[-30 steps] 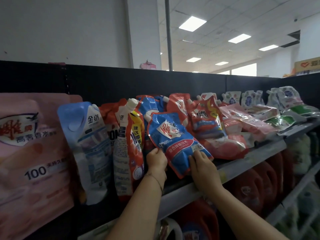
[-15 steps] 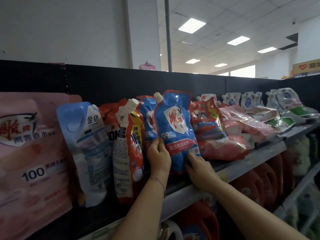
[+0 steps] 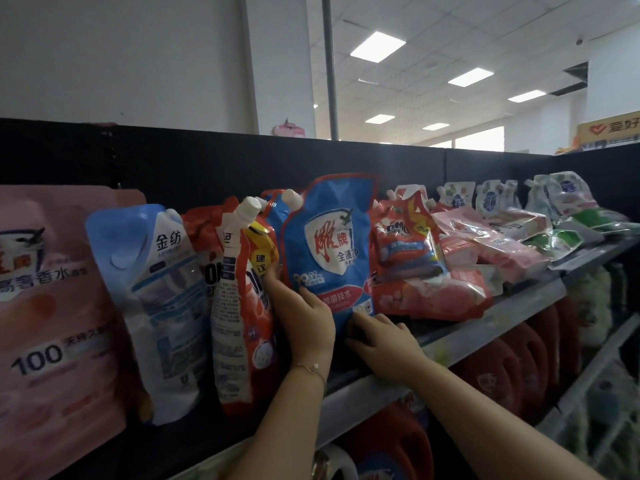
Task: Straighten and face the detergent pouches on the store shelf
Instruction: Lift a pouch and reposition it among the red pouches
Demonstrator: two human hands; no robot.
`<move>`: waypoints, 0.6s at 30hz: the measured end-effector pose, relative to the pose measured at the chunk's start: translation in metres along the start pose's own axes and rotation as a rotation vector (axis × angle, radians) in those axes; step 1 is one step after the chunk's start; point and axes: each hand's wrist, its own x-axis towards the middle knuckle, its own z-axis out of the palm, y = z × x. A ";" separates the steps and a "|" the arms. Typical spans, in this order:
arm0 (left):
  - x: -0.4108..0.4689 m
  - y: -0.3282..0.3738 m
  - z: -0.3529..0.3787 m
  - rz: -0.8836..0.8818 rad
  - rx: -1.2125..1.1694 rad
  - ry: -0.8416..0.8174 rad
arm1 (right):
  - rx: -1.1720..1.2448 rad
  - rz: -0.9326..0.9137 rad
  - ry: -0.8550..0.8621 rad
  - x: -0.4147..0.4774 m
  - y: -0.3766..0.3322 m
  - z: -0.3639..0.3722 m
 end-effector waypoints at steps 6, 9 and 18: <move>-0.004 -0.012 0.003 0.214 0.189 -0.097 | 0.085 0.033 0.259 -0.006 0.004 0.009; -0.012 -0.010 0.007 0.396 0.336 -0.207 | 0.102 0.029 0.326 -0.008 0.007 0.014; -0.019 -0.007 0.007 0.566 0.454 -0.636 | 0.233 0.020 0.367 -0.012 0.007 0.003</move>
